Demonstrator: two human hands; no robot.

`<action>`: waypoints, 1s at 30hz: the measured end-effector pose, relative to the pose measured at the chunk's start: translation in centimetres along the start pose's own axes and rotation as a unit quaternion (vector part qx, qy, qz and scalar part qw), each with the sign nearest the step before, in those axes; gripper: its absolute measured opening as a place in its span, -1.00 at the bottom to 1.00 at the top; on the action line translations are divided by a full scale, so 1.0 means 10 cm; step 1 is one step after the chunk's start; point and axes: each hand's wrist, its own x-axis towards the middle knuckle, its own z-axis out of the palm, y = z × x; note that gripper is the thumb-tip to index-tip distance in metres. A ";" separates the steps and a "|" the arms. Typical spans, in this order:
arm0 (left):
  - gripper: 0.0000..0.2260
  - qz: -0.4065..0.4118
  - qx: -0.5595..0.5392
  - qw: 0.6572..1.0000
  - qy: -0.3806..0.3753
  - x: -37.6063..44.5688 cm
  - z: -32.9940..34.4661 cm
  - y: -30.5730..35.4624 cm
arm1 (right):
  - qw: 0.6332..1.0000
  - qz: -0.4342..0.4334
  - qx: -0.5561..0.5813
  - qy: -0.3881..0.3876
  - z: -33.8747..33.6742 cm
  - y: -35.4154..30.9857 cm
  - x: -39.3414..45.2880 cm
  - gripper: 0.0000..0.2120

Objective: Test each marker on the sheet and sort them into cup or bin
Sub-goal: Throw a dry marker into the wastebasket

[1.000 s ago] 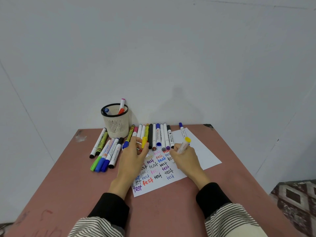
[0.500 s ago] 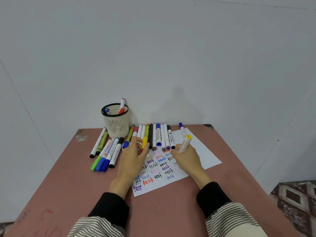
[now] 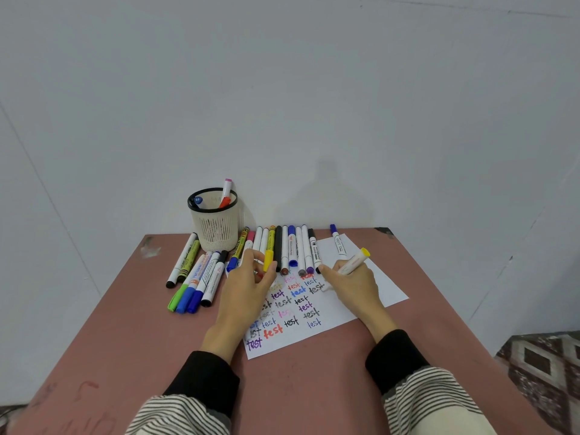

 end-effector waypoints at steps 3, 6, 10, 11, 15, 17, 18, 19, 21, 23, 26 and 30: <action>-0.81 0.005 -0.001 1.000 0.000 0.00 0.00 0.00 | 1.000 0.017 -0.019 -0.004 0.00 0.01 0.00 -0.70; -0.81 0.003 0.001 1.000 -0.003 -0.01 0.00 -0.01 | 1.000 0.029 -0.008 -0.005 0.00 0.00 0.00 -0.74; -0.81 0.005 0.007 1.000 -0.007 0.00 0.00 -0.01 | 1.000 0.015 -0.013 -0.010 0.00 -0.02 -0.02 -0.70; -0.81 0.007 0.009 1.000 -0.009 0.00 0.00 -0.01 | 1.000 0.014 -0.005 -0.002 0.00 -0.01 -0.01 -0.71; -0.83 0.014 0.020 0.999 -0.022 0.00 -0.01 0.00 | 1.000 0.009 -0.005 0.014 0.01 -0.01 0.00 -0.71; -0.82 0.023 0.037 0.998 -0.036 0.00 -0.02 0.02 | 1.000 -0.006 0.015 0.022 0.01 -0.03 -0.01 -0.66; -0.83 0.029 0.045 0.998 -0.046 0.00 -0.03 0.02 | 0.998 -0.019 0.051 0.031 0.00 -0.04 -0.02 -0.64; -0.83 0.037 0.048 0.997 -0.055 0.00 -0.03 0.04 | 0.993 -0.034 0.104 0.037 -0.02 -0.05 -0.02 -0.65; -0.83 0.049 0.047 0.995 -0.068 -0.01 -0.03 0.05 | 0.975 -0.051 0.215 0.032 -0.06 -0.10 -0.04 -0.74; -0.83 0.056 0.047 0.994 -0.076 0.00 -0.03 0.04 | 0.948 -0.013 0.319 -0.011 -0.10 -0.15 -0.04 -0.80; -0.85 0.062 0.052 0.993 -0.090 0.00 -0.01 0.02 | 0.895 0.062 0.432 -0.088 -0.12 -0.18 -0.01 -0.69; -0.87 0.074 0.052 0.991 -0.095 0.01 -0.01 0.01 | 0.901 0.071 0.413 -0.110 -0.09 -0.19 -0.03 -0.78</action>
